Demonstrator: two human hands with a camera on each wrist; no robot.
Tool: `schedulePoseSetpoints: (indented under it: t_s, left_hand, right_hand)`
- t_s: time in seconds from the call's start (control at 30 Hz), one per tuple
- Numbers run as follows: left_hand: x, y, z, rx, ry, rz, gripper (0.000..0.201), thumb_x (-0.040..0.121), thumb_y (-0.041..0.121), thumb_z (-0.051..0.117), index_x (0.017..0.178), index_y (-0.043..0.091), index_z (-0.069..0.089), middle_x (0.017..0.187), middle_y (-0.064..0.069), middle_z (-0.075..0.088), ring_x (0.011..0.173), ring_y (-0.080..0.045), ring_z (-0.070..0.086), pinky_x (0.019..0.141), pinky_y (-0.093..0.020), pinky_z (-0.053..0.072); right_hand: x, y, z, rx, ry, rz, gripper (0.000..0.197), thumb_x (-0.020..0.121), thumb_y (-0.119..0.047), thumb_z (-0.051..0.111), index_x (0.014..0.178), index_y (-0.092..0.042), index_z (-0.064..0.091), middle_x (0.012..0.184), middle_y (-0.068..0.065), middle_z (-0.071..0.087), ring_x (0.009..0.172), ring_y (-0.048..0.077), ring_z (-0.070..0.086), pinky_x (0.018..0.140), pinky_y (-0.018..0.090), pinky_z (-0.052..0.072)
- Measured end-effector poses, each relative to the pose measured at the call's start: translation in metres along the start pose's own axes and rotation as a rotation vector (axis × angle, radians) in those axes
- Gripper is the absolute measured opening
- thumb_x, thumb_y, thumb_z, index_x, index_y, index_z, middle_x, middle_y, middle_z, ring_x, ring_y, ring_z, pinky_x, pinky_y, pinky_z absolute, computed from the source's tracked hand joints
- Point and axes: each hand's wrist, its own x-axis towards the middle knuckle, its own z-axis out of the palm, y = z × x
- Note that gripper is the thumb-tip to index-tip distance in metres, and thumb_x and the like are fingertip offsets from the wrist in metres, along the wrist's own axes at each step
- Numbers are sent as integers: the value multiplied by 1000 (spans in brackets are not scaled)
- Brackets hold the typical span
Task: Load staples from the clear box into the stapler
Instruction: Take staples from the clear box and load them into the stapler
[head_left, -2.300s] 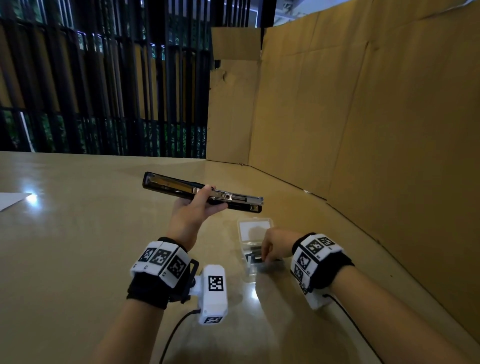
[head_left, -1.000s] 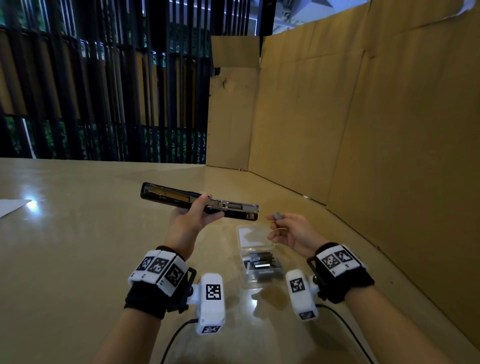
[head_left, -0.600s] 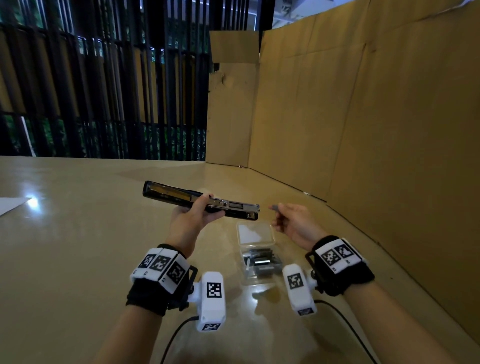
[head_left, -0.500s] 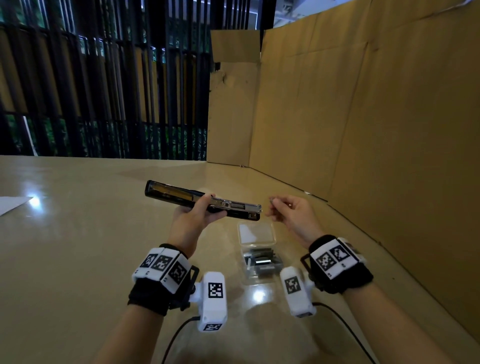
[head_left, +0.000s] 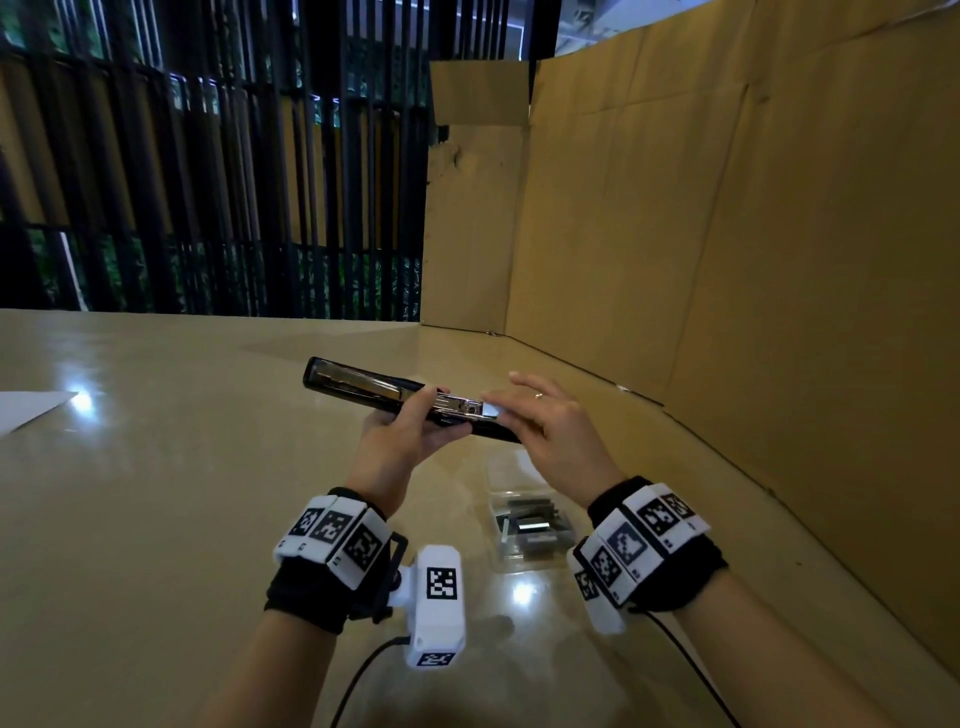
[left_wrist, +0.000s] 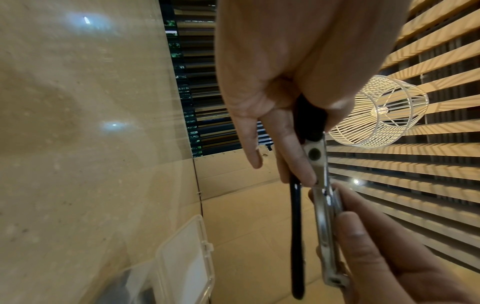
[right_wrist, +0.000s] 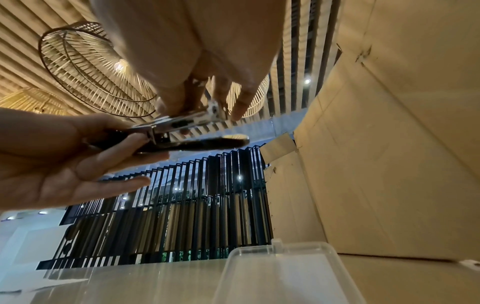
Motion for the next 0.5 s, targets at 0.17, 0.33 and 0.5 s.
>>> schedulePoseSetpoints:
  t_s: [0.17,0.33,0.5]
  left_hand:
    - [-1,3,3,2,11,2,20,93,7,46,81,-4,57,87,-21,62,81,-26,62,63,-20,57]
    - [0,1,1,23,30,8,21,93,9,48,79,-2,58,86,-19,63,81,-25,64,69,-23,57]
    - [1,-1,2,42,8,2,19,93,9,48,83,-3,58,100,-28,61,89,-29,64,72,-24,57]
  right_hand:
    - [2,0,-5,85,-26,32,27,89,-10,51,114,-9,63,110,10,68,102,17,58,85,10,38]
    - [-1,4,-5,142,16,48,25,88,-8,52,110,-7,65,107,8,70,91,2,55,78,-5,34]
    - [-1,5,0,93,34,23,25,88,-7,52,109,-6,65,104,9,70,88,5,54,76,-6,33]
